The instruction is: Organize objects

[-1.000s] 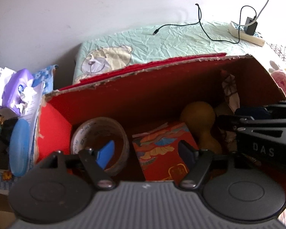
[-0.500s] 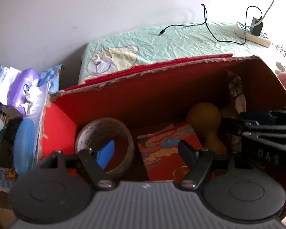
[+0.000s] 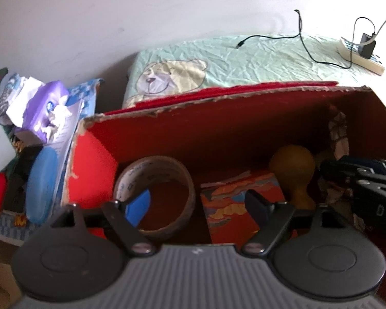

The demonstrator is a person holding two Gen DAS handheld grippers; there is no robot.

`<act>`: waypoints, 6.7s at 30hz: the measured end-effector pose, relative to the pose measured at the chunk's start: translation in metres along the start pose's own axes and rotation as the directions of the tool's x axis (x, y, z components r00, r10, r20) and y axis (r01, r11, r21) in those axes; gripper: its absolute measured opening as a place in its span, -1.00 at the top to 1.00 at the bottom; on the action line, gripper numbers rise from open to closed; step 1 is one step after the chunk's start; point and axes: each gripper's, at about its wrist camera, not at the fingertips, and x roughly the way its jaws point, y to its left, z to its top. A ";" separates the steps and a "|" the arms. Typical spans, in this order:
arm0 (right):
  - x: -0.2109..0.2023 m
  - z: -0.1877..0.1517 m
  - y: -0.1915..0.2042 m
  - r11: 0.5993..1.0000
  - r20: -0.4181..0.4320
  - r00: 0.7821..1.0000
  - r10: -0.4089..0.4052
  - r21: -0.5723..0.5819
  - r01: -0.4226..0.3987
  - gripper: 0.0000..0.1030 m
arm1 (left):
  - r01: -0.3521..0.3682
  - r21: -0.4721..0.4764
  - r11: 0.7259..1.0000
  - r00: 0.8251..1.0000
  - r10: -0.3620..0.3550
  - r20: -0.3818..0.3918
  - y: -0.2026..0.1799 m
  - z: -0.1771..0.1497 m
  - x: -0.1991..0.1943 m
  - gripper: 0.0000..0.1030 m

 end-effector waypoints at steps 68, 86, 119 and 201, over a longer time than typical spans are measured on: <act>0.001 -0.003 0.002 0.999 0.020 0.999 -0.046 0.001 0.046 0.82 | -0.090 -0.005 0.996 0.996 0.090 -0.020 -0.002 0.002 0.005 -0.79; 0.004 -0.001 0.002 1.000 -0.007 1.000 -0.008 -0.008 0.008 0.77 | -0.089 -0.002 0.996 0.996 0.089 -0.021 -0.002 0.002 0.004 -0.79; 0.006 -0.001 0.007 0.999 -0.030 0.999 -0.042 -0.029 0.041 0.73 | -0.042 0.010 0.999 0.998 0.042 -0.040 0.000 0.002 0.006 -0.91; -0.096 -0.100 0.010 0.999 -0.143 0.989 0.028 0.027 -0.025 0.24 | 0.033 -0.130 0.991 0.951 -0.071 -0.302 -0.016 -0.134 -0.064 -0.94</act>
